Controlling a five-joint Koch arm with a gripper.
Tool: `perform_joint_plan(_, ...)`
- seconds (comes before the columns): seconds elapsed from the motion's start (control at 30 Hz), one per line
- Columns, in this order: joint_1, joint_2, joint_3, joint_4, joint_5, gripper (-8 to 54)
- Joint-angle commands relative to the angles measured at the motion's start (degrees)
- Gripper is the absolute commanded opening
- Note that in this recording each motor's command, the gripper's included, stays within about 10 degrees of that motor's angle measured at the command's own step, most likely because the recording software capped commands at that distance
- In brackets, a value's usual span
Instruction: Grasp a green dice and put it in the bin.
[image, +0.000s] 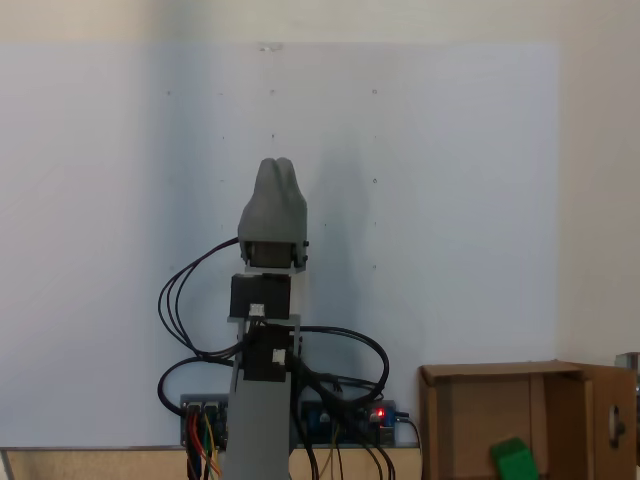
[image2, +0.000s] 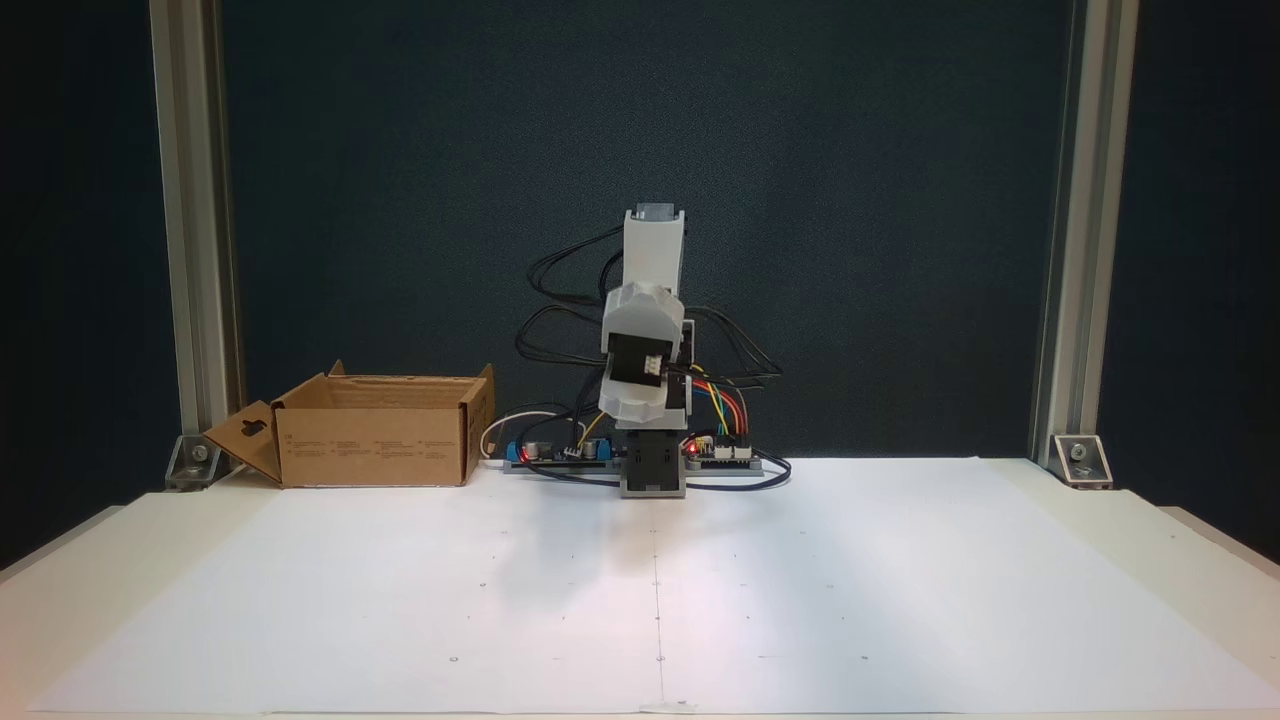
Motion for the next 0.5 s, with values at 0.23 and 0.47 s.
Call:
perform_joint_plan(0.23, -0.26, 5.27, -0.62, -19.67, 0.35, 44.6)
perform_joint_plan(0.47, -0.18, 5.27, 1.14, -21.09, 0.26, 44.6)
